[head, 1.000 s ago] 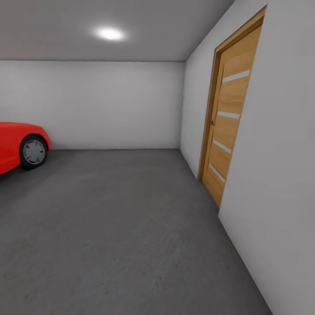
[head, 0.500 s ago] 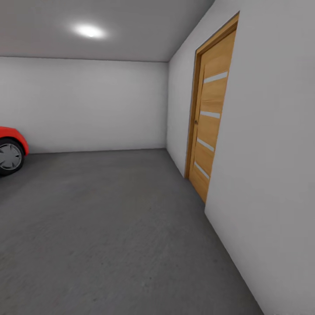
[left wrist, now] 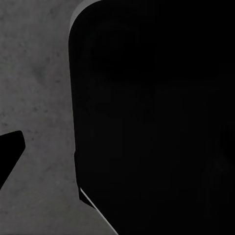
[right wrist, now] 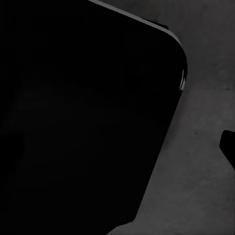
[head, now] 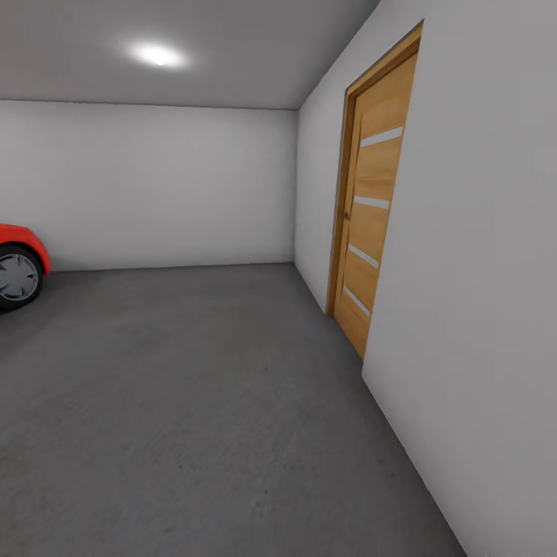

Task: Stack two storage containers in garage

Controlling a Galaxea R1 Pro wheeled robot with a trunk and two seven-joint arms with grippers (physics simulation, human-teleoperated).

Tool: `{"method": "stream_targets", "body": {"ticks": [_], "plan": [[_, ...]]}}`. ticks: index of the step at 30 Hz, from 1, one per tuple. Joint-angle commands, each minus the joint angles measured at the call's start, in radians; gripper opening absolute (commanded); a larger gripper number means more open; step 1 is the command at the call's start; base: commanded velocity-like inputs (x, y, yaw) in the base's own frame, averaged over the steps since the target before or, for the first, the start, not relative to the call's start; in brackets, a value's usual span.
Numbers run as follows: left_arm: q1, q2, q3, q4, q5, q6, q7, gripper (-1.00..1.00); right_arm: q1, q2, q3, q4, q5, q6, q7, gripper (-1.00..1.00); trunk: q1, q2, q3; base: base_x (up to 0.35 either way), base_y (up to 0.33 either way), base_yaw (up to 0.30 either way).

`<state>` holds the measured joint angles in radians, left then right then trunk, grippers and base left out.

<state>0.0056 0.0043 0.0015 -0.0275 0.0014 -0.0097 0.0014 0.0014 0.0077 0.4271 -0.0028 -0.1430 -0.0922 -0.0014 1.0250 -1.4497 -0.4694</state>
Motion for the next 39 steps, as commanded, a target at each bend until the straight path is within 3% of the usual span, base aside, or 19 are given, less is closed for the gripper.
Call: {"method": "stream_targets", "body": {"ticks": [1,14,29,39], "plan": [[0.001,0.0,0.0,-0.002,0.0,-0.001,0.0,1.0,0.0,0.0,0.008,0.0,-0.011,-0.003,0.0,1.0,0.0,0.0,-0.001,0.0,0.0,0.0],[0.001,0.0,0.002,-0.005,0.002,0.0,0.006,1.0,0.0,0.0,0.009,0.0,-0.01,-0.003,0.0,1.0,0.0,0.0,-0.001,0.014,0.0,0.0],[0.001,0.005,0.005,-0.005,0.012,0.011,0.013,1.0,0.0,0.0,0.009,0.0,-0.01,-0.003,0.0,1.0,0.0,0.0,-0.001,0.294,0.0,0.0],[0.001,0.017,0.004,-0.005,0.066,0.014,0.012,1.0,0.0,0.0,0.009,0.0,-0.01,-0.003,0.0,1.0,0.0,0.0,-0.001,0.324,0.0,0.0]]}}
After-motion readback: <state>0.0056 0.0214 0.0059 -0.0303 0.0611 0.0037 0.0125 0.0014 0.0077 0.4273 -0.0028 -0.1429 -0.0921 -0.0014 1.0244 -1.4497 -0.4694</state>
